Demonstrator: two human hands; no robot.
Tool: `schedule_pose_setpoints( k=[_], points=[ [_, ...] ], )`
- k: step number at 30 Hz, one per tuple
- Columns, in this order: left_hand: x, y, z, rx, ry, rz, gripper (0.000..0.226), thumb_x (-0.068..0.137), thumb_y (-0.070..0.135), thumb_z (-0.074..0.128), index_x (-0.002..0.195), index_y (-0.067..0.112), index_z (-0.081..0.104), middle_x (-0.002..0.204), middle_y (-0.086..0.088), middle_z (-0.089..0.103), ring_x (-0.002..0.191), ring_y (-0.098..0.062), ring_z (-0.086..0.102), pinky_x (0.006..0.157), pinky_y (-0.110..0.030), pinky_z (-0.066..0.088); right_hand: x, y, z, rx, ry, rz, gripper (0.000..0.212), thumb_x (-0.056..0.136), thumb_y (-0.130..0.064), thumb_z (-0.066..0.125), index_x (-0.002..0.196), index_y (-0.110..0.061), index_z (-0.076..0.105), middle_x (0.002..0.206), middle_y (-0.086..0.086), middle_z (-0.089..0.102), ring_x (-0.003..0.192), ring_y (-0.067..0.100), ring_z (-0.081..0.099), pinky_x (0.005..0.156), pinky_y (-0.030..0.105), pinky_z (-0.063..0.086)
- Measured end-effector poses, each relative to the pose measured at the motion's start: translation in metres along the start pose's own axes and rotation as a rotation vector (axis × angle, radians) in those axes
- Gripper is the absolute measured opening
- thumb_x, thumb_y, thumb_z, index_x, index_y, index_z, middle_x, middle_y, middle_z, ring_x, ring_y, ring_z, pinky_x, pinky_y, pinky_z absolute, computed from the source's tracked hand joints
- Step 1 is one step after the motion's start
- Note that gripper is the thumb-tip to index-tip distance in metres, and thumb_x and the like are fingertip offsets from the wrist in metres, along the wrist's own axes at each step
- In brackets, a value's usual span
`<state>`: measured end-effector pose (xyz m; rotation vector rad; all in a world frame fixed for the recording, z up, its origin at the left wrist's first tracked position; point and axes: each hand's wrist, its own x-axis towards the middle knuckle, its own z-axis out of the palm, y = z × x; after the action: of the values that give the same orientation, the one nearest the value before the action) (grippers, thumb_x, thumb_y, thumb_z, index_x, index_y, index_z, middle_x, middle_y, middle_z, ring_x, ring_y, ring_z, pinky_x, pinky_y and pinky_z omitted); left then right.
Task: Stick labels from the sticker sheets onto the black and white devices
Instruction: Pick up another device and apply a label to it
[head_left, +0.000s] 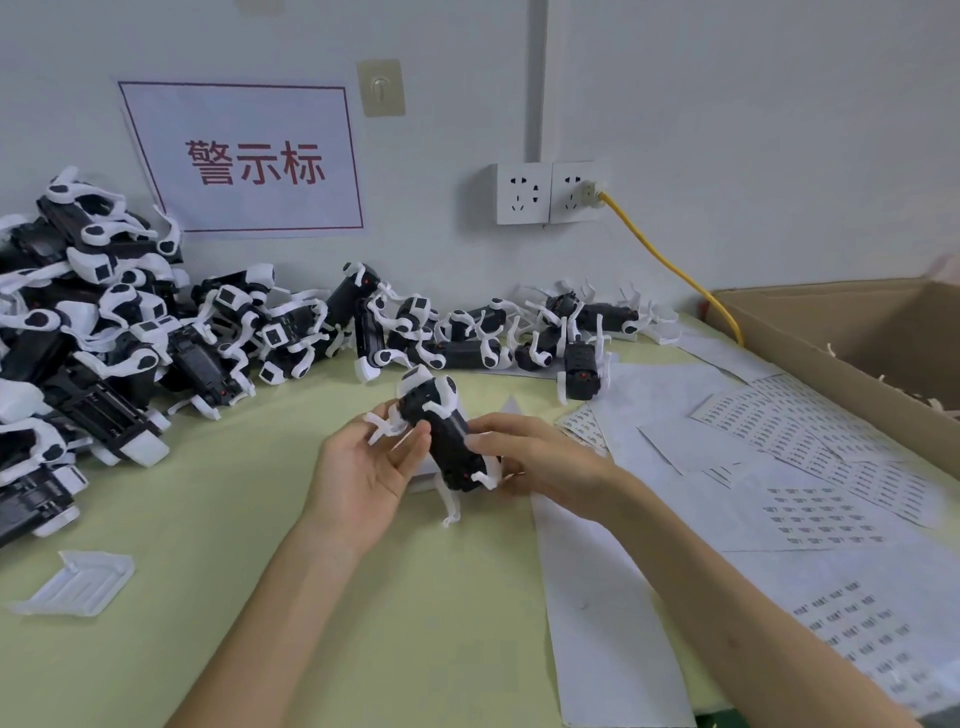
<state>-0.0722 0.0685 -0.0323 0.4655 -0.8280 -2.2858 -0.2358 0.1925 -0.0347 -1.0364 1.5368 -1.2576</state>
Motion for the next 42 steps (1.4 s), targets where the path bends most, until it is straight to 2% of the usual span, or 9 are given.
schedule_pose_setpoints(
  k=[3, 7, 12, 17, 21, 26, 31, 37, 42],
  points=[
    [-0.003, -0.002, 0.004, 0.039, -0.016, 0.012, 0.024, 0.102, 0.009, 0.047, 0.099, 0.002, 0.070, 0.095, -0.013, 0.073, 0.077, -0.022, 0.075, 0.069, -0.029, 0.063, 0.002, 0.001, 0.002, 0.001, 0.041, -0.029, 0.023, 0.092, -0.025, 0.072, 0.114, -0.018, 0.073, 0.108, 0.014, 0.072, 0.086, 0.020, 0.064, 0.078, 0.029, 0.054],
    [-0.003, 0.002, 0.003, 0.066, 0.030, 0.049, 0.025, 0.101, 0.018, 0.050, 0.111, 0.003, 0.067, 0.114, -0.021, 0.070, 0.083, -0.029, 0.074, 0.073, -0.034, 0.064, 0.001, -0.007, -0.003, 0.241, 0.102, -0.035, 0.016, 0.102, -0.018, 0.058, 0.097, -0.007, 0.069, 0.084, 0.012, 0.064, 0.059, 0.019, 0.059, 0.057, 0.025, 0.052],
    [0.000, 0.002, -0.005, 0.054, 0.120, 0.121, 0.027, 0.099, 0.021, 0.053, 0.119, 0.005, 0.060, 0.123, -0.022, 0.064, 0.089, -0.035, 0.076, 0.081, -0.041, 0.063, 0.001, -0.018, -0.030, 0.787, 0.563, -0.048, 0.016, 0.103, -0.013, 0.051, 0.095, -0.010, 0.064, 0.087, 0.014, 0.061, 0.049, 0.020, 0.059, 0.049, 0.025, 0.052],
    [0.002, -0.001, -0.005, 0.071, 0.118, 0.115, 0.026, 0.100, 0.026, 0.052, 0.113, 0.006, 0.062, 0.119, -0.021, 0.067, 0.089, -0.036, 0.076, 0.083, -0.043, 0.057, -0.030, -0.019, -0.107, 0.980, 1.035, -0.650, 0.049, 0.108, -0.027, 0.046, 0.156, -0.022, 0.034, 0.140, -0.006, 0.050, 0.113, 0.020, 0.070, 0.085, 0.033, 0.061],
    [0.002, -0.003, -0.002, 0.103, 0.102, 0.104, 0.027, 0.101, 0.028, 0.051, 0.110, 0.006, 0.063, 0.119, -0.019, 0.067, 0.087, -0.036, 0.075, 0.087, -0.043, 0.055, -0.031, -0.003, -0.124, 0.832, 1.309, -0.295, 0.030, 0.102, -0.011, 0.042, 0.130, -0.015, 0.053, 0.135, -0.002, 0.053, 0.101, 0.018, 0.074, 0.079, 0.024, 0.056],
    [0.002, -0.006, -0.001, 0.177, 0.097, 0.089, 0.027, 0.101, 0.028, 0.051, 0.110, 0.008, 0.065, 0.121, -0.018, 0.068, 0.084, -0.034, 0.074, 0.084, -0.041, 0.054, -0.009, 0.003, -0.089, 0.433, 1.069, -0.171, 0.041, 0.100, -0.004, 0.048, 0.139, -0.014, 0.056, 0.116, 0.004, 0.064, 0.100, 0.019, 0.068, 0.083, 0.030, 0.054],
    [0.001, -0.007, -0.001, 0.271, 0.107, 0.100, 0.025, 0.100, 0.027, 0.050, 0.110, 0.009, 0.065, 0.119, -0.016, 0.070, 0.080, -0.032, 0.073, 0.079, -0.039, 0.053, 0.008, 0.014, -0.059, -0.161, 0.901, -0.159, 0.049, 0.093, -0.007, 0.056, 0.138, -0.023, 0.058, 0.134, 0.007, 0.055, 0.084, 0.017, 0.061, 0.079, 0.035, 0.051],
    [-0.002, -0.008, 0.003, 0.374, 0.144, 0.146, 0.024, 0.100, 0.024, 0.050, 0.110, 0.010, 0.066, 0.121, -0.016, 0.070, 0.080, -0.031, 0.074, 0.074, -0.036, 0.052, 0.012, 0.021, -0.042, -0.397, 0.851, -0.264, 0.049, 0.093, -0.004, 0.057, 0.139, -0.019, 0.057, 0.140, -0.007, 0.044, 0.107, 0.014, 0.060, 0.086, 0.028, 0.053],
    [-0.006, 0.001, 0.008, 0.799, 0.169, 0.526, 0.025, 0.081, 0.029, 0.060, 0.102, 0.020, 0.069, 0.109, 0.008, 0.072, 0.085, -0.020, 0.073, 0.074, -0.022, 0.050, 0.015, 0.031, -0.020, -0.689, 0.596, -0.304, 0.048, 0.098, -0.013, 0.059, 0.143, -0.026, 0.054, 0.151, -0.011, 0.040, 0.127, 0.017, 0.052, 0.098, 0.028, 0.042]
  ],
)
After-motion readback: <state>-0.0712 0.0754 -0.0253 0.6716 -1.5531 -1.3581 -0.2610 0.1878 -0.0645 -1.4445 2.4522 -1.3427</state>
